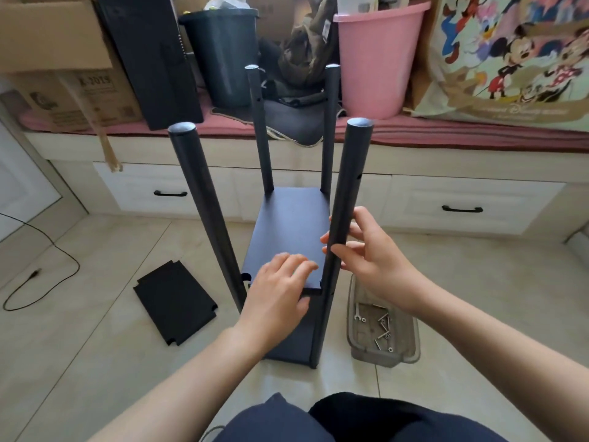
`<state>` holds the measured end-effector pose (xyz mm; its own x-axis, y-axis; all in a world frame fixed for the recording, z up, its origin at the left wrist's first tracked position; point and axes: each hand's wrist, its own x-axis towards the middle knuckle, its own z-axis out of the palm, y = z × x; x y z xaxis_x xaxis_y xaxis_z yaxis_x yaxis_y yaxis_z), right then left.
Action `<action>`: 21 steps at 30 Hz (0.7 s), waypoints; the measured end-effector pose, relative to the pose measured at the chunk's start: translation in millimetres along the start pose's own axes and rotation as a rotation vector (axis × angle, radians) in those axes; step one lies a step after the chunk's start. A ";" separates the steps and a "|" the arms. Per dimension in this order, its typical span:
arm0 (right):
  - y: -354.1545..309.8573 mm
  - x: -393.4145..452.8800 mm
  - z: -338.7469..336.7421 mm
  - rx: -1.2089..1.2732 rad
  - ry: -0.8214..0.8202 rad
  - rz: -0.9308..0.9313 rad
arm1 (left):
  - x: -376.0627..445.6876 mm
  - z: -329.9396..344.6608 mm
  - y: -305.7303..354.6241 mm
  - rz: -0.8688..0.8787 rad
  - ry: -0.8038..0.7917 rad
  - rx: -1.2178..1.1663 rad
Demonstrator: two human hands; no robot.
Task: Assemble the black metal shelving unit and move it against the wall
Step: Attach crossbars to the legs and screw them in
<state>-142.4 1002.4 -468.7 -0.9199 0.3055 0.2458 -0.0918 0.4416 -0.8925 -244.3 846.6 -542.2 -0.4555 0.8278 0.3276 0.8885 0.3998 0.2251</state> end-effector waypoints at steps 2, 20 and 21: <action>1.1 -0.5 -0.6 0.025 -0.008 -0.007 | 11.9 7.7 -11.0 0.036 -0.211 0.210; -7.6 4.8 20.4 0.058 -0.055 -0.039 | 10.5 14.0 -48.5 0.035 -0.230 0.201; -8.6 6.0 21.7 0.066 -0.066 -0.028 | 8.1 13.8 -50.2 0.038 -0.219 0.201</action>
<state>-155.5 982.2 -467.8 -0.9394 0.2367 0.2480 -0.1411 0.3923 -0.9089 -291.8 838.7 -563.5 -0.4181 0.9003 0.1212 0.9079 0.4185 0.0233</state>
